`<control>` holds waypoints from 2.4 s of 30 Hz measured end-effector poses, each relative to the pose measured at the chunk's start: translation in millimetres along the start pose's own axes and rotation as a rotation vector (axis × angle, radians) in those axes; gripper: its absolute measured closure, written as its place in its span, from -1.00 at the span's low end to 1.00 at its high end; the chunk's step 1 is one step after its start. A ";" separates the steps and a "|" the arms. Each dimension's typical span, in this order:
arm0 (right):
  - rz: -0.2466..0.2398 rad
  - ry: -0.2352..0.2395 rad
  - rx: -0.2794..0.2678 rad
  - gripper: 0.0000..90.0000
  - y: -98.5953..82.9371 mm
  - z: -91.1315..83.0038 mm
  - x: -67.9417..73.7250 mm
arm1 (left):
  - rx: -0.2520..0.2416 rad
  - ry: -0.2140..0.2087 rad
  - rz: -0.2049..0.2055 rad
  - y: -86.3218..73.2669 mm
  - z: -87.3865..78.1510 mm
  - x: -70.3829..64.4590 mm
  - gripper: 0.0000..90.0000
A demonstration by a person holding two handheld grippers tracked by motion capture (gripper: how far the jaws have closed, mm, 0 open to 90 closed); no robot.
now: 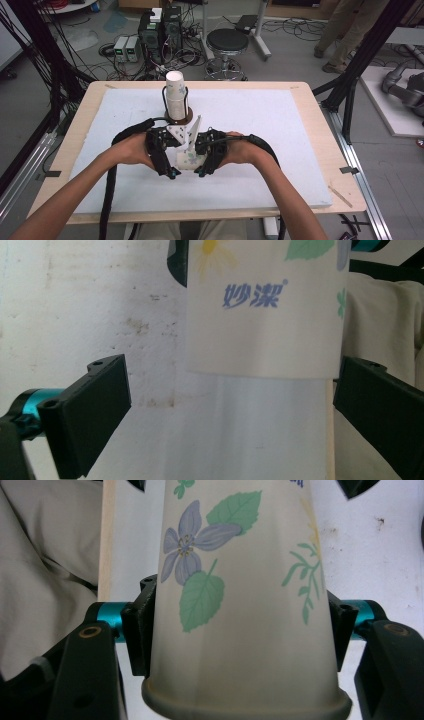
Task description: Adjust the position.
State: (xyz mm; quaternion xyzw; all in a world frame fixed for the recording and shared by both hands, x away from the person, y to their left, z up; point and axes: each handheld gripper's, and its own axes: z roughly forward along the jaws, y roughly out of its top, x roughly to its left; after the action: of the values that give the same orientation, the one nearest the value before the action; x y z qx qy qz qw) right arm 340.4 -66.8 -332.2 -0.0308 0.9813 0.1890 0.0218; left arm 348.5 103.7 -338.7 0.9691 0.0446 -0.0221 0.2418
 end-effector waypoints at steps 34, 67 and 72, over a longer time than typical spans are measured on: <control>-0.011 0.015 -0.025 -0.37 4.1 2.6 0.4 | -0.062 -0.067 0.012 1.1 -0.1 -1.9 -0.18; 0.026 -0.024 -0.226 -0.66 -1.4 -26.2 -2.8 | -0.066 -0.070 -0.033 -7.1 17.3 -7.1 -0.18; 0.025 -0.027 -0.239 -0.66 -2.3 -27.9 -3.6 | -0.090 -0.071 -0.038 -10.6 16.8 -8.4 -0.18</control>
State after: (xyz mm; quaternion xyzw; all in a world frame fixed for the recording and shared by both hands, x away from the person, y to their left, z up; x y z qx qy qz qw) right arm 343.3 -79.1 -307.0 -0.0184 0.9517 0.3052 0.0289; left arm 338.7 104.4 -357.9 0.9548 0.0552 -0.0589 0.2860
